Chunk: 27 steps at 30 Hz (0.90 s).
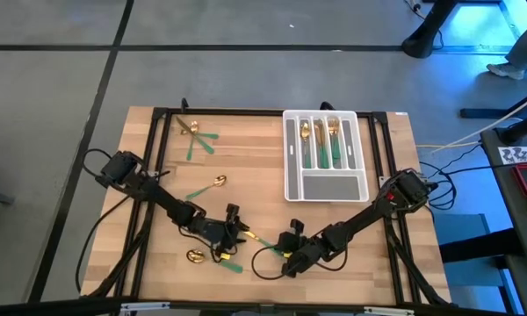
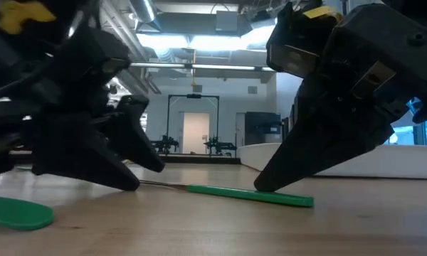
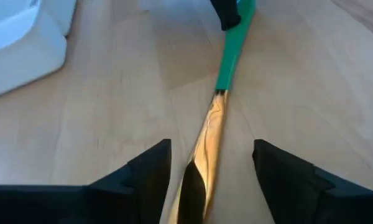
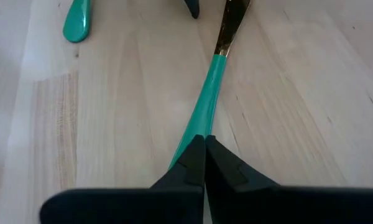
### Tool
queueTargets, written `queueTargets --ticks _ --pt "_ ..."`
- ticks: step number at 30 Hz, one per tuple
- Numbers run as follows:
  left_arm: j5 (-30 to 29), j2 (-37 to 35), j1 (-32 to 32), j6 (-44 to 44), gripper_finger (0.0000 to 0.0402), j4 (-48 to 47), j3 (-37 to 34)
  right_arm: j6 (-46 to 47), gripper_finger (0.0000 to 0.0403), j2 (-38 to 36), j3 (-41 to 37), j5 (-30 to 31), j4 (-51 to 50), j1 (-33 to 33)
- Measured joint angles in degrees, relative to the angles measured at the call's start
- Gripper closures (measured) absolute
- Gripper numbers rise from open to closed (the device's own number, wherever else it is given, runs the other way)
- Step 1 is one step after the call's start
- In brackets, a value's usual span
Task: Sort silverware
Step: Put the green knife into the silverware tray
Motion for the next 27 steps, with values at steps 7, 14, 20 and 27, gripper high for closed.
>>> queueTargets --ticks 7,14,20,27 --pt "14.7 -0.4 6.7 -1.6 0.0202 -12.0 2.9 -4.8 0.0401 0.0 -0.2 0.8 1.8 0.3" --pt "22.6 -0.4 10.3 3.3 0.028 -13.8 3.0 -7.8 0.0401 -3.2 -0.5 -0.3 0.4 0.6" --pt "22.0 -0.6 10.7 4.4 0.0359 -14.5 3.0 -10.5 0.0401 -5.8 -0.7 0.0 -0.8 0.6" --pt "18.3 -0.6 7.8 2.3 0.0398 -14.0 3.0 -7.5 0.0383 -8.7 -0.7 1.0 -0.2 0.5"
